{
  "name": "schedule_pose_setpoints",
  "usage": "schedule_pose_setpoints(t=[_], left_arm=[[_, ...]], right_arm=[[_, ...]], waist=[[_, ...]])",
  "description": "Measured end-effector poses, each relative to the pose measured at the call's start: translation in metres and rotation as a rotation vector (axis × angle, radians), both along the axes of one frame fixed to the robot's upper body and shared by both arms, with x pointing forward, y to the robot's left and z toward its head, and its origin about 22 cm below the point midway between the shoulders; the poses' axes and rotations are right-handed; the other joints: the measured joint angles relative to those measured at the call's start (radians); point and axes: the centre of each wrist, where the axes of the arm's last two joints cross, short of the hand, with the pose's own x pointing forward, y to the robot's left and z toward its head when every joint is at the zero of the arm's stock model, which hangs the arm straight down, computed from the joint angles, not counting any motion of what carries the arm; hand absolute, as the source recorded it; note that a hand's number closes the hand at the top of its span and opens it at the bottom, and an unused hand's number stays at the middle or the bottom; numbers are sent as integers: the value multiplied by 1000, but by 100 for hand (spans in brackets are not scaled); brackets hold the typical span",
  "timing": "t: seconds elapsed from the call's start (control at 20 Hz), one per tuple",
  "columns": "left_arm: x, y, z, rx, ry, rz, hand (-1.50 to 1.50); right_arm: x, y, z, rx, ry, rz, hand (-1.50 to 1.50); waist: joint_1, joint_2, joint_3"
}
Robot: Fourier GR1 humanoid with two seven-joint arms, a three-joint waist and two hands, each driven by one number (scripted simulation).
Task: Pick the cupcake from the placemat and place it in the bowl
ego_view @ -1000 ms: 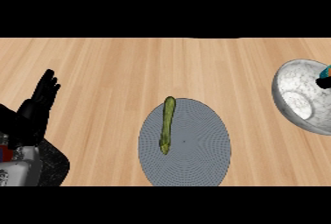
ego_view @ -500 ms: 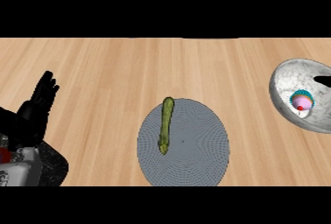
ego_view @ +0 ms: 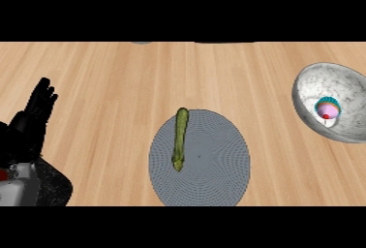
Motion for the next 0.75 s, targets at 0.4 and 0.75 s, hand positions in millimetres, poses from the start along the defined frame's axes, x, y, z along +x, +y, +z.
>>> schedule_pose_setpoints(t=[0.4,0.75], left_arm=[[-3,2,-1,-1,1,-3,0],[-1,-4,-3,-1,-2,-15,0]], right_arm=[[-111,-39,-12,66,-58,22,-150],[-182,-49,-14,102,-148,96,-150]], waist=[[-4,0,-1],[8,3,-1]])
